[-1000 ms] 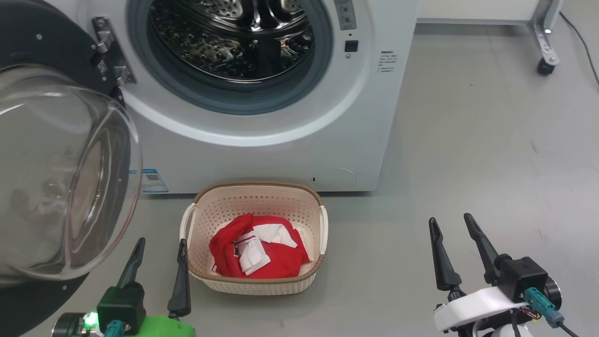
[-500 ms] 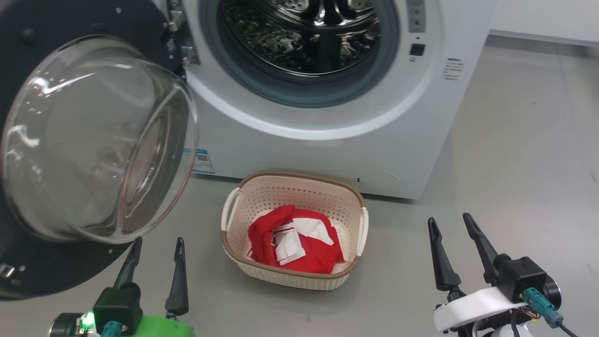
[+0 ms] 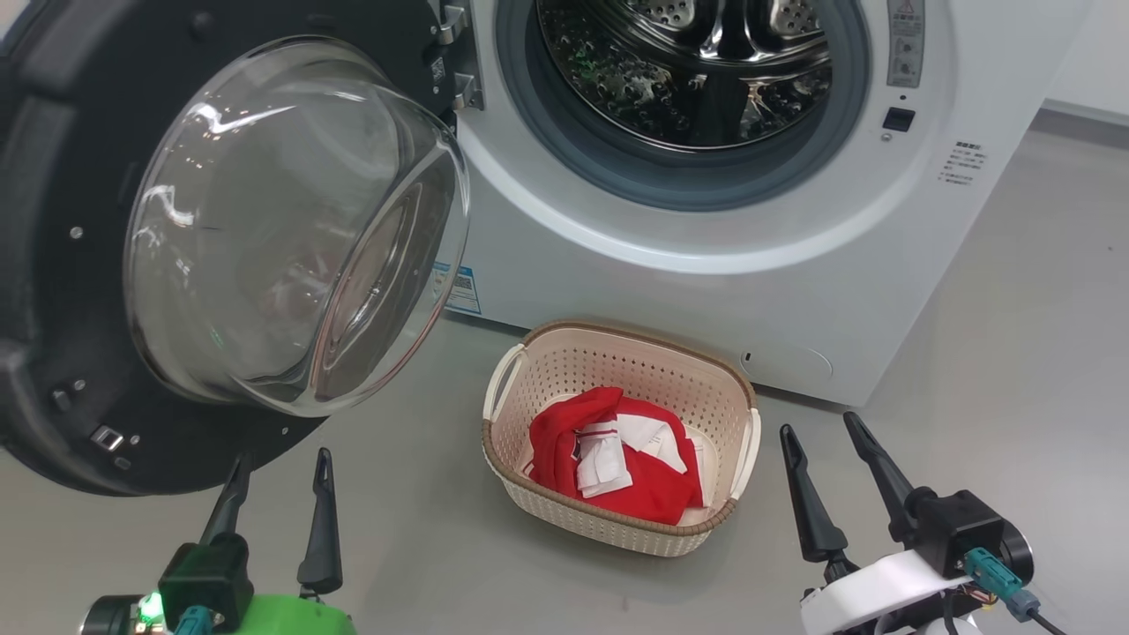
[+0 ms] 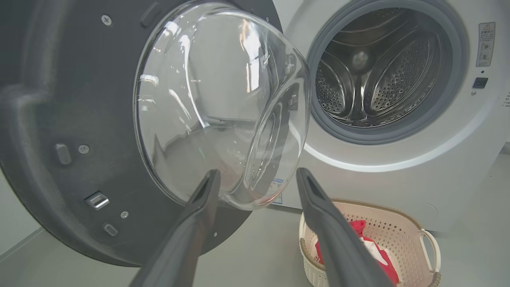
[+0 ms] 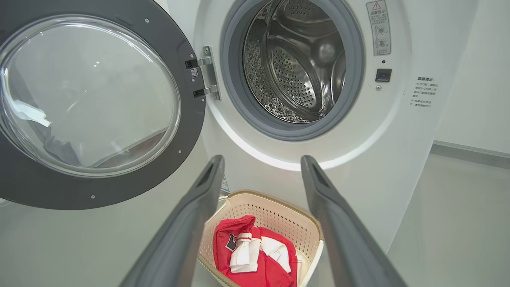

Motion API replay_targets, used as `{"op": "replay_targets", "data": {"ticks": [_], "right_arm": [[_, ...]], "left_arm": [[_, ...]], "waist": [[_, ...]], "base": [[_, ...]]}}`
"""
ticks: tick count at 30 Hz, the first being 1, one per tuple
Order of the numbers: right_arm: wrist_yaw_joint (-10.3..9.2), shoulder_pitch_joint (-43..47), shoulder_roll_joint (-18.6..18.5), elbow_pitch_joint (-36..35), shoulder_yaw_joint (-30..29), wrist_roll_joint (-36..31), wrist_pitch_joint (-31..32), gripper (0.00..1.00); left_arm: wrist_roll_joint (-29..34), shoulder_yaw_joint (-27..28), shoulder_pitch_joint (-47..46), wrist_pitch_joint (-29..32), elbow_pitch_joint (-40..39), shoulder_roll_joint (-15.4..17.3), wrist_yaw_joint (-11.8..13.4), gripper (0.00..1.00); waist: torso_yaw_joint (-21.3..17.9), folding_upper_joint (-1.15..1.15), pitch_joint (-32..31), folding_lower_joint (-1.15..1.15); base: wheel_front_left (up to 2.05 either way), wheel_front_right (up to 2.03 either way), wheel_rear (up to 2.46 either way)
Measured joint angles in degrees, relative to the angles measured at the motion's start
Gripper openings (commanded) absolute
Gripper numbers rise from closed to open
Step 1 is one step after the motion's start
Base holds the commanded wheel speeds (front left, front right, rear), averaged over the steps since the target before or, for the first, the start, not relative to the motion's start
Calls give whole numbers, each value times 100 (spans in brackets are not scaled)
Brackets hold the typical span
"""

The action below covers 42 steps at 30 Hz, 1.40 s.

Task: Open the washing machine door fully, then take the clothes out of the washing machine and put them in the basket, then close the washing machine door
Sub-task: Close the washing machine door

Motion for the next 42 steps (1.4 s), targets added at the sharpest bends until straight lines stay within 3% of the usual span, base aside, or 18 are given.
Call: {"op": "replay_targets", "data": {"ticks": [10, 12, 13, 15, 17, 27, 33, 39, 41, 42], "right_arm": [[15, 1, 2, 34, 114, -18, 0, 100], [15, 1, 2, 38, 114, -18, 0, 100], [15, 1, 2, 41, 114, -18, 0, 100], [15, 1, 2, 42, 114, -18, 0, 100], [15, 0, 2, 43, 114, -18, 0, 100], [15, -4, 2, 47, 109, -18, 0, 100], [15, -7, 1, 56, 102, -19, 0, 100], [15, -13, 1, 58, 98, -24, 0, 100], [15, -16, 1, 58, 94, -25, 0, 100], [15, -20, 1, 57, 91, -25, 0, 100]], "left_arm": [[-15, 62, 6, -3, -2, -3, 43, 100], [-19, 60, 6, -4, -2, -3, 43, 86], [-31, 60, 6, -31, -2, -3, 43, 49], [-57, 59, 6, -53, -5, -3, 43, 31], [-57, 58, 6, -53, -5, -4, 43, 0], [-130, 37, 6, -124, -35, -7, 43, 0], [-708, -48, -3, -313, -261, -14, -66, 0], [-2175, -96, -44, -599, -676, -15, -227, 0], [-2910, -93, -115, -665, -858, -19, -303, 0], [-3627, -54, -197, -709, -1046, -20, -369, 0]], "waist": [[64, 0, -36, 0], [60, 0, -29, 0], [57, 0, -25, 0], [52, 0, -13, 0], [46, 0, 0, 0], [48, 0, 78, 0], [62, 0, 111, 0], [68, 0, 136, 0], [68, 0, 145, 0], [68, 0, 158, 0]], "base": [[0, 0, 0], [0, 0, 0], [0, 0, 0], [0, 0, 0], [0, 0, 0], [0, 0, 0], [0, 0, 0], [0, 0, 0], [0, 0, 0], [0, 0, 0]]}}
